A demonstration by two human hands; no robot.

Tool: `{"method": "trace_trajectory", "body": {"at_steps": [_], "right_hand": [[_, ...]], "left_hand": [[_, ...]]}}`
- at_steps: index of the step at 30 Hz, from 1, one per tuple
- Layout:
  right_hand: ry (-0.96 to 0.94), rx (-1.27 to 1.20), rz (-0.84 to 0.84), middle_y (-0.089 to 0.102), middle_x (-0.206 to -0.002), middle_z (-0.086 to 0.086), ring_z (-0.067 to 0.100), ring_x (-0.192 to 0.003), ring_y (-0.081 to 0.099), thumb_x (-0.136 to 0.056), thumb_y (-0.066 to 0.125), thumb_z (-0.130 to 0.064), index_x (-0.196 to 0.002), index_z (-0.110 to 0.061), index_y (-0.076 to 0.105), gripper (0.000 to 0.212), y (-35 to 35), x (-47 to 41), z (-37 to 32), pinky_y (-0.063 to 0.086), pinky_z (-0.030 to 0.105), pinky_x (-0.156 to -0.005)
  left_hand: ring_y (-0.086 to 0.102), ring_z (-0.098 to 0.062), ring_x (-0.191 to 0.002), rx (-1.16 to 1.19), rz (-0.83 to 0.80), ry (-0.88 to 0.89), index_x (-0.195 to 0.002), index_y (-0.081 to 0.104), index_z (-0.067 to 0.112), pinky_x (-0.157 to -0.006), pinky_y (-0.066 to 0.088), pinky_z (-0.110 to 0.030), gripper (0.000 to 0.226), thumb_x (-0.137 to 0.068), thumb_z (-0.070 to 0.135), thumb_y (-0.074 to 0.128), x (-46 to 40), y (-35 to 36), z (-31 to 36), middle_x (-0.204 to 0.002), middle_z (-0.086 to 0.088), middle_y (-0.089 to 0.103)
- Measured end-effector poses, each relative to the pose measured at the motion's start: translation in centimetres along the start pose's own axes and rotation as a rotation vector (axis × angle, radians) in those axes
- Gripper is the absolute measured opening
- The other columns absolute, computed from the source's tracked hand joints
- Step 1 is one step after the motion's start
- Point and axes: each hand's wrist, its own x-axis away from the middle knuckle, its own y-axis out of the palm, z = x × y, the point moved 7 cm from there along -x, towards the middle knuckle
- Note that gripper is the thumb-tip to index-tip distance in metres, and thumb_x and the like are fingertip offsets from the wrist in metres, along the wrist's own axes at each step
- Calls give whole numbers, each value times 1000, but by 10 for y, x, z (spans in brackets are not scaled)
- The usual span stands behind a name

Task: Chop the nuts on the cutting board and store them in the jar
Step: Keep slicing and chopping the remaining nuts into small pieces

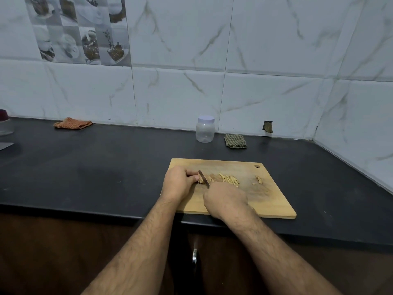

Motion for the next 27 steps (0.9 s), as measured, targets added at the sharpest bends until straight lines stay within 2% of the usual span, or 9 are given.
{"method": "trace_trajectory", "body": {"at_steps": [4, 10, 15, 22, 27], "right_hand": [[-12, 7, 5, 66, -117, 3, 21, -102, 62, -102, 41, -23, -122, -17, 62, 30, 0, -3, 2, 42, 31, -71], [-44, 68, 26, 64, -121, 3, 22, -107, 61, -102, 39, -23, -124, -19, 60, 31, -3, -6, 3, 41, 32, -75], [-49, 100, -8, 66, -115, 2, 21, -103, 61, -102, 37, -24, -120, -20, 63, 31, -3, -13, 5, 43, 33, -74], [-50, 106, -29, 63, -125, 4, 23, -110, 60, -103, 39, -22, -124, -16, 61, 31, -3, -16, 0, 41, 33, -74], [-82, 129, -35, 61, -131, 4, 24, -117, 59, -103, 38, -20, -128, -15, 60, 34, -4, -21, -3, 40, 33, -78]], "left_hand": [[56, -2, -88, -5, 13, -17, -102, 78, 28, -75, 41, -21, 15, -89, 26, 71, -2, -1, -3, -103, 12, 73], [60, -5, -93, 3, 21, -34, -100, 78, 29, -80, 47, -23, 13, -87, 28, 73, -4, 0, -6, -102, 14, 73], [61, -4, -93, 25, 36, -50, -96, 79, 29, -81, 48, -24, 11, -86, 27, 75, -5, 0, -8, -99, 14, 74], [61, -6, -98, 20, 21, -45, -98, 78, 28, -83, 46, -23, 13, -86, 26, 75, -8, 2, -9, -102, 15, 73], [61, -3, -96, 22, 16, -45, -93, 79, 28, -79, 43, -20, 9, -85, 27, 76, -10, 3, -11, -99, 17, 73]]}}
